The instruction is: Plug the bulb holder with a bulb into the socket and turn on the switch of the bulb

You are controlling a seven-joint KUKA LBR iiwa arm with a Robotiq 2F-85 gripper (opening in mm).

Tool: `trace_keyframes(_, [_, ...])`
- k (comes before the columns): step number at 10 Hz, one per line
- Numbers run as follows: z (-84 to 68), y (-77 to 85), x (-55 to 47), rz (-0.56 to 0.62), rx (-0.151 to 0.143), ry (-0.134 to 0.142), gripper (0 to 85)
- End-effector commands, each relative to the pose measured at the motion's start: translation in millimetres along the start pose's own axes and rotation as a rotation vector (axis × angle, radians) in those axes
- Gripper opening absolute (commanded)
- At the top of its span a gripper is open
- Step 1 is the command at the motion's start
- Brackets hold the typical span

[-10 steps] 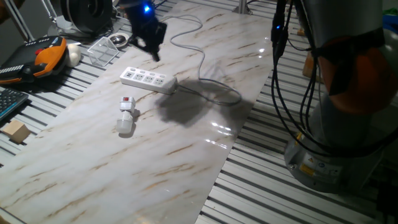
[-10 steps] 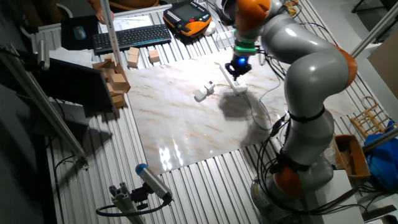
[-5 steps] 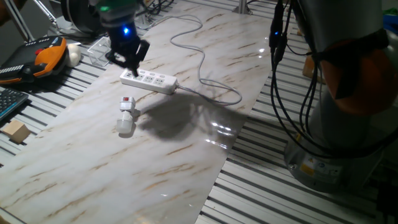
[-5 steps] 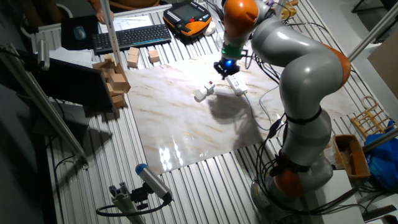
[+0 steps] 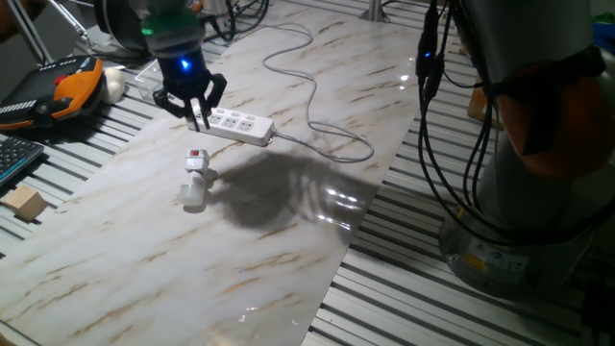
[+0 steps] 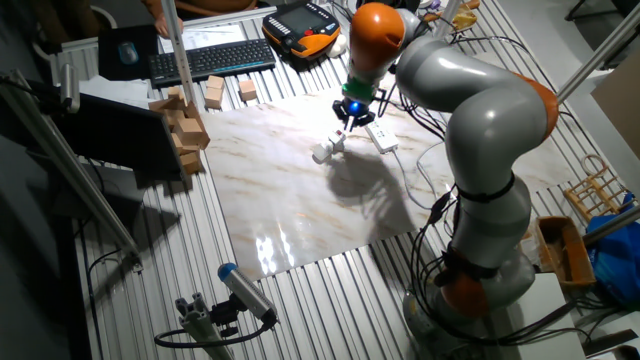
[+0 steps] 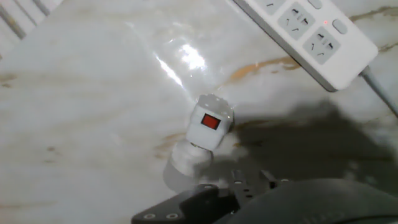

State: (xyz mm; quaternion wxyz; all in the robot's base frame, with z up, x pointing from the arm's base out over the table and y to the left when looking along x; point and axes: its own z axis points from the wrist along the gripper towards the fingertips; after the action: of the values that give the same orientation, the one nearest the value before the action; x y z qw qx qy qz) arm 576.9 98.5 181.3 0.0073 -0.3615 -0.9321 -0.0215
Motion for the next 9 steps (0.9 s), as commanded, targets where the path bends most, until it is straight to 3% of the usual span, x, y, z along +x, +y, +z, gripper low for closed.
trace_keyframes(1, [0.3,0.3,0.0,0.731,-0.035,-0.046,34.0])
trace_keyframes(2, [0.3,0.3,0.0,0.669,-0.03,-0.042,34.0])
trace_keyframes(4, [0.3,0.3,0.0,0.545,0.004,-0.011,0.0])
trace_keyframes(5, [0.3,0.3,0.0,0.516,0.011,0.003,0.0])
trace_keyframes(6, [0.3,0.3,0.0,0.548,-0.007,0.017,0.0])
trace_keyframes(8, [0.3,0.3,0.0,0.667,-0.006,-0.052,34.0])
trace_keyframes(9, [0.3,0.3,0.0,0.722,0.007,-0.069,34.0])
